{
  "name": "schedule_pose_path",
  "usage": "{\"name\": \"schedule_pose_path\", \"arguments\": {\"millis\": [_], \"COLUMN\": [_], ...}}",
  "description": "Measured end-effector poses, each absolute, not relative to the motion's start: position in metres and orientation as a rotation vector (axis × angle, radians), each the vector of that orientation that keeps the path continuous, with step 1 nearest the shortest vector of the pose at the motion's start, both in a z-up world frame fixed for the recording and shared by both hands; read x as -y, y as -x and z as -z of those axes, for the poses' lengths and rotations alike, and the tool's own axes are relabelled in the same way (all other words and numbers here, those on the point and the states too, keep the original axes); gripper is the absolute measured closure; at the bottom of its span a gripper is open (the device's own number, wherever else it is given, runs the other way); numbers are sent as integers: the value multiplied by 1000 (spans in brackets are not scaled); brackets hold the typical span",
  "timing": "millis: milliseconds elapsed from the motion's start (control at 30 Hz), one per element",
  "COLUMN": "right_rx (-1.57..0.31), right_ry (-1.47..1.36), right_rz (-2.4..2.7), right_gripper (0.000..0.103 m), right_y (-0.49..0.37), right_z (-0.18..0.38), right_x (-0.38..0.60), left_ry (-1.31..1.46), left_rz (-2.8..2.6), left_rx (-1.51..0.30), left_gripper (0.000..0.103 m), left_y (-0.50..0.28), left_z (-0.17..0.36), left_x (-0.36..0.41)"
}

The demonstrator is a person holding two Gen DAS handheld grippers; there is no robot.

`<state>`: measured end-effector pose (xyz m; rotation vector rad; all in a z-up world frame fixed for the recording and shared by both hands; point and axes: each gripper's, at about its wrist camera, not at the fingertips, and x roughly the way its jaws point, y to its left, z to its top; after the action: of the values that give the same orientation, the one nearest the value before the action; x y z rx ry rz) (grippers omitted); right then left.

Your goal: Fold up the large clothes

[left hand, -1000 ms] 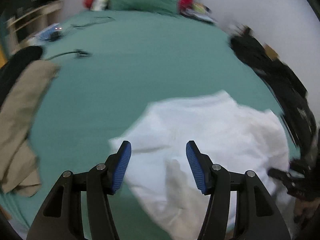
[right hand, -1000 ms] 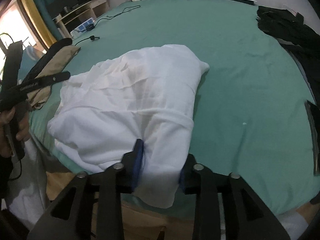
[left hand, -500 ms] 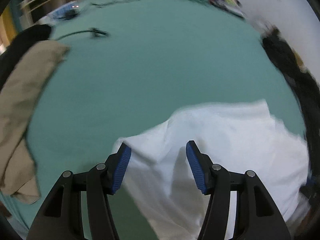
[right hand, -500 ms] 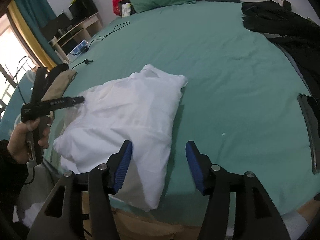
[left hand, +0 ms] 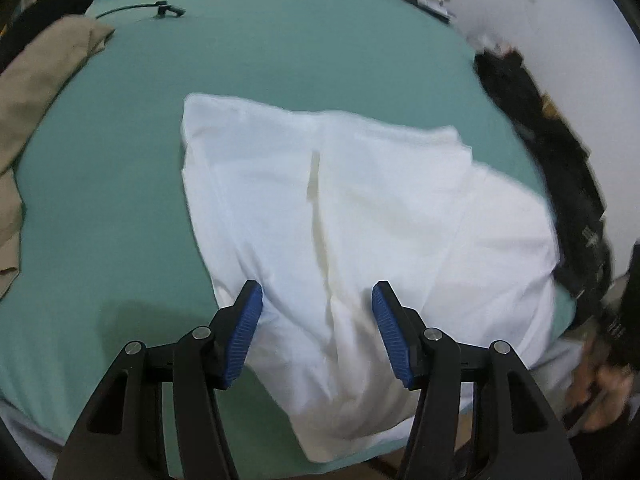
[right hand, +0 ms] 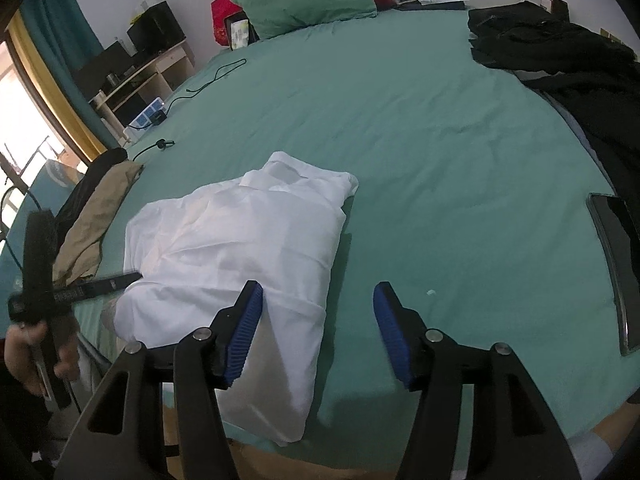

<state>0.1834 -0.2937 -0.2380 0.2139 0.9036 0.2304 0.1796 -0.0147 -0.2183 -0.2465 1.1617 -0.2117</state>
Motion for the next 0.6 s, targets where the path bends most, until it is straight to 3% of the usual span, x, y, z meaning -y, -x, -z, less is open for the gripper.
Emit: {"name": "schedule_pose_path", "arguments": {"millis": [100,133,167,600], "right_rx": [-919,-925,-931,-977], "right_ry": [-201,-196,-193,-123], "right_rz": [-230,-230,-231,-228], "right_gripper": [45,44,44,29], "right_y": [-184,-184,-184,-185], "right_z": [243,244,246,265], "right_x": [293,292,291,273], "left_ry": [194,198,205,254], "left_rz": [222,230,243,135], "left_rx": [-1158,-1152,-1157,-1178], "left_gripper": [47,83,101,101], "left_y": [-176,-175,-171,-127], "left_z": [217,216,215,210], "left_x": [21,19,20,-1]}}
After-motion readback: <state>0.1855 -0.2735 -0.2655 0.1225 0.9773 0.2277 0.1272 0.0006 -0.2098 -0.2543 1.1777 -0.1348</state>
